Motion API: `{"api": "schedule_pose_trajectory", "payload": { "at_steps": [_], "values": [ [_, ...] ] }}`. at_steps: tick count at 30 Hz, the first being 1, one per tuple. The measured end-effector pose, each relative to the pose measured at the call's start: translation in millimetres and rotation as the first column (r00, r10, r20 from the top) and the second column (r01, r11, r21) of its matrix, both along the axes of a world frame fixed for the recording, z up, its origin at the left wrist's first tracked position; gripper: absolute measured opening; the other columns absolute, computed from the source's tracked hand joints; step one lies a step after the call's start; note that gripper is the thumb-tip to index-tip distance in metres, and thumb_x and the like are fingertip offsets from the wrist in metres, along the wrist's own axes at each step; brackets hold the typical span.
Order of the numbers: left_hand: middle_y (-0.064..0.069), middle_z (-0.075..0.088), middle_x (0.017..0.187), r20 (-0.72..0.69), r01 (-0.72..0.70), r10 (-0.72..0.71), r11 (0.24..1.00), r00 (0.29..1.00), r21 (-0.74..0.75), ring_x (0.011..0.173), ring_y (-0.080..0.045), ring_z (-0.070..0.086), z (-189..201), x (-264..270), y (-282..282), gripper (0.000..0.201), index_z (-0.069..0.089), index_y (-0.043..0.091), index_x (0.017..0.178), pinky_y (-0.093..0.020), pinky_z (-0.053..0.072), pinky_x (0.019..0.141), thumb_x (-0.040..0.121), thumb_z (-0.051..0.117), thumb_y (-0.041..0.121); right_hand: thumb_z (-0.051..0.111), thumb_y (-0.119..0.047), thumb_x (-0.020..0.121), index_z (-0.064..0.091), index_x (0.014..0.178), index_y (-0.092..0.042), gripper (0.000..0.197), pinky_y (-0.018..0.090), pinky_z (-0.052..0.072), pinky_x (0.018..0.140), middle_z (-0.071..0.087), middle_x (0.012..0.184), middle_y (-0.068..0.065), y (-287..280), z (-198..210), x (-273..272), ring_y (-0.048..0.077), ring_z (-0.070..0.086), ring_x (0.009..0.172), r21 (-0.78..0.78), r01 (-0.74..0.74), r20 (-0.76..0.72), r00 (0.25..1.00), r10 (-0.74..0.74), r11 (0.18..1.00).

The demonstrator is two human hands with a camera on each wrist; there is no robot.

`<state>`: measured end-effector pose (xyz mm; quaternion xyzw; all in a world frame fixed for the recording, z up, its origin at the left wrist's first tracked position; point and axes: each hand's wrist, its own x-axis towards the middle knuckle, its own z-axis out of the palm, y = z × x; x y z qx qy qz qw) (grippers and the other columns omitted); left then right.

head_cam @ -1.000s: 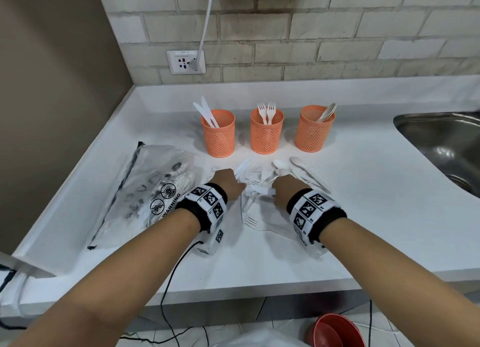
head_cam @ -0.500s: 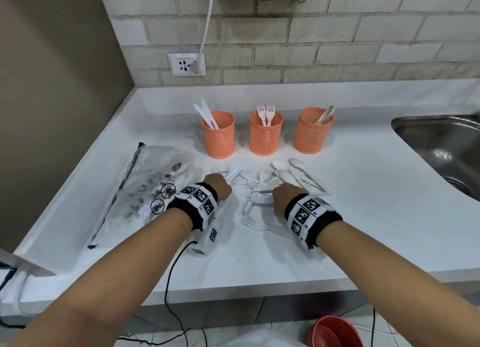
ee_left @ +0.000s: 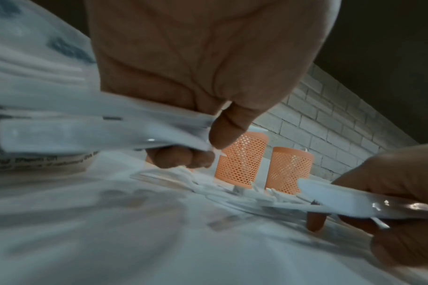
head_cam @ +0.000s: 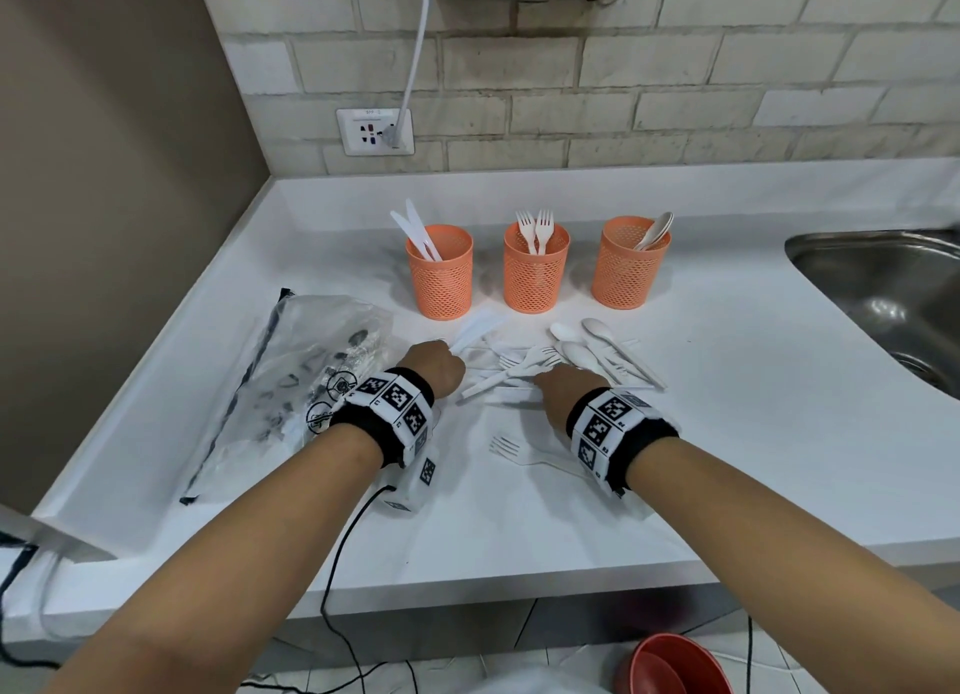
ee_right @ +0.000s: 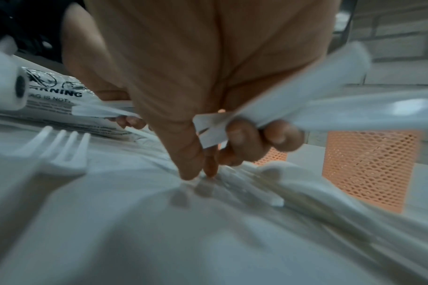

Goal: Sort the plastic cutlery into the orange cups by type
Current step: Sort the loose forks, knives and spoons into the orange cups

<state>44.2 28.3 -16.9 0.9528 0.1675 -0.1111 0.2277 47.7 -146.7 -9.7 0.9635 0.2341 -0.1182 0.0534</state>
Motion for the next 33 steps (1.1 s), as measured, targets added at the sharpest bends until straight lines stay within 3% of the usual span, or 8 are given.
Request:
{"api": "schedule_pose_trajectory", "payload": {
  "at_steps": [4,7,8,12,18,24,28,33],
  "values": [
    [-0.019,0.06,0.119,0.018,0.07,-0.07,0.997,0.997,-0.028,0.111,-0.033,0.055,-5.1,1.7,-8.5,0.035,0.059,0.001,0.113,-0.031,0.043,0.09,0.095,0.044,0.027,0.038,-0.009,0.096,0.044,0.132,-0.005,0.037,0.033,0.025,0.113,0.044,0.14,0.013,2.0,-3.9,8.7,0.024,0.04,0.133,-0.009,0.031,-0.032,0.999,-0.031,0.999],
    [-0.014,0.065,0.112,0.008,0.102,-0.102,0.995,0.995,-0.009,0.104,-0.029,0.06,-8.7,4.2,-14.0,0.039,0.062,0.006,0.11,-0.031,0.047,0.086,0.087,0.059,0.037,0.042,-0.008,0.094,0.054,0.122,-0.001,0.031,0.04,0.044,0.097,0.055,0.128,0.019,0.7,-3.4,13.0,0.032,0.054,0.117,-0.002,0.035,-0.095,0.995,-0.035,0.999],
    [-0.013,0.065,0.112,-0.005,0.121,-0.121,0.992,0.993,0.023,0.104,-0.028,0.061,-9.8,4.6,-15.5,0.042,0.061,0.006,0.111,-0.03,0.048,0.086,0.084,0.061,0.038,0.041,-0.009,0.094,0.054,0.121,-0.001,0.031,0.04,0.043,0.097,0.055,0.127,0.018,0.2,-4.6,14.1,0.032,0.054,0.117,-0.006,0.026,-0.092,0.995,-0.026,1.0],
    [-0.013,0.064,0.115,-0.055,0.17,-0.165,0.979,0.985,0.109,0.109,-0.028,0.06,-9.1,5.1,-17.5,0.042,0.059,0.005,0.115,-0.032,0.049,0.089,0.083,0.063,0.033,0.033,-0.012,0.097,0.047,0.131,-0.009,0.037,0.029,0.015,0.116,0.047,0.137,0.008,0.4,-13.2,17.9,0.02,0.038,0.132,-0.026,0.011,-0.047,0.999,-0.012,1.0],
    [-0.014,0.063,0.117,-0.031,0.038,-0.034,0.989,0.999,0.146,0.106,-0.031,0.06,-3.5,8.5,8.0,0.03,0.059,0.002,0.11,-0.029,0.046,0.081,0.088,0.055,0.022,0.044,-0.016,0.093,0.054,0.124,-0.013,0.032,0.032,0.021,0.114,0.054,0.129,0.006,3.2,-12.8,20.1,0.019,0.043,0.127,-0.042,0.01,-0.018,1.0,-0.011,0.999],
    [-0.014,0.063,0.117,-0.022,-0.055,0.06,0.981,0.998,0.186,0.105,-0.031,0.061,-3.7,1.2,18.3,0.028,0.058,0.003,0.111,-0.03,0.046,0.077,0.092,0.052,0.023,0.038,-0.014,0.096,0.056,0.117,-0.008,0.028,0.031,0.019,0.115,0.057,0.125,0.008,4.7,-15.0,19.8,0.021,0.047,0.125,0.0,0.049,-0.035,0.998,-0.049,0.999],
    [-0.016,0.056,0.126,0.103,-0.096,0.085,0.989,0.991,0.108,0.114,-0.033,0.056,-0.4,3.5,9.3,0.04,0.043,0.005,0.126,-0.038,0.046,0.091,0.094,0.047,0.029,0.043,-0.013,0.094,0.056,0.117,-0.005,0.028,0.04,0.045,0.097,0.058,0.121,0.016,-4.8,-2.7,16.9,0.032,0.055,0.115,0.072,0.154,-0.086,0.985,-0.148,0.985],
    [-0.013,0.059,0.122,0.085,0.019,-0.028,0.994,0.996,0.107,0.111,-0.031,0.057,-1.6,8.6,-5.3,0.033,0.053,0.008,0.119,-0.036,0.046,0.09,0.095,0.046,0.03,0.043,-0.01,0.09,0.052,0.123,-0.015,0.034,0.037,0.041,0.106,0.058,0.126,0.006,-18.6,-5.8,28.5,0.024,0.047,0.127,0.219,0.194,0.016,0.979,-0.202,0.956]
  ]
}}
